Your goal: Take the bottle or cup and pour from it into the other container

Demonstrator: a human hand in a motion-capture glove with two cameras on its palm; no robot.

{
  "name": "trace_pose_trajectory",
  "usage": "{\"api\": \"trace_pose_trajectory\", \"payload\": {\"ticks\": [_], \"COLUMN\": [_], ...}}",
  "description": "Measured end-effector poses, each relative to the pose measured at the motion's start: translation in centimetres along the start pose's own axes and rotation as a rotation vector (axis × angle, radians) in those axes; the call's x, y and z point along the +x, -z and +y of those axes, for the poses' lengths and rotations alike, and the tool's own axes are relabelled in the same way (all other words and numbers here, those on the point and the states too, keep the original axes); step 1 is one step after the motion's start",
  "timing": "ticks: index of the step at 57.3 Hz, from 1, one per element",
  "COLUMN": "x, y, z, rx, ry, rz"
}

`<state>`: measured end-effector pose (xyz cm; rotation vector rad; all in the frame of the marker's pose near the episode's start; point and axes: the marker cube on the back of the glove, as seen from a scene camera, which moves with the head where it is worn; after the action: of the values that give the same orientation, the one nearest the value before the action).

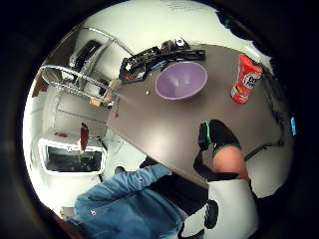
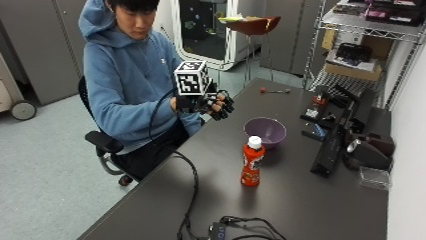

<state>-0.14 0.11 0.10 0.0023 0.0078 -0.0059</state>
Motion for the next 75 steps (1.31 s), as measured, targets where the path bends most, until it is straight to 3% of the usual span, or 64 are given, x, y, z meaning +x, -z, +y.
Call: {"api": "trace_pose_trajectory", "payload": {"ticks": [26,75], "x": [0.6,15.0], "y": [0.2,1.9], "z": [0.2,0.7], "rx": [-0.011,0.230], "ry": [0.004,-0.130], "rz": [0.022,-0.066]}}
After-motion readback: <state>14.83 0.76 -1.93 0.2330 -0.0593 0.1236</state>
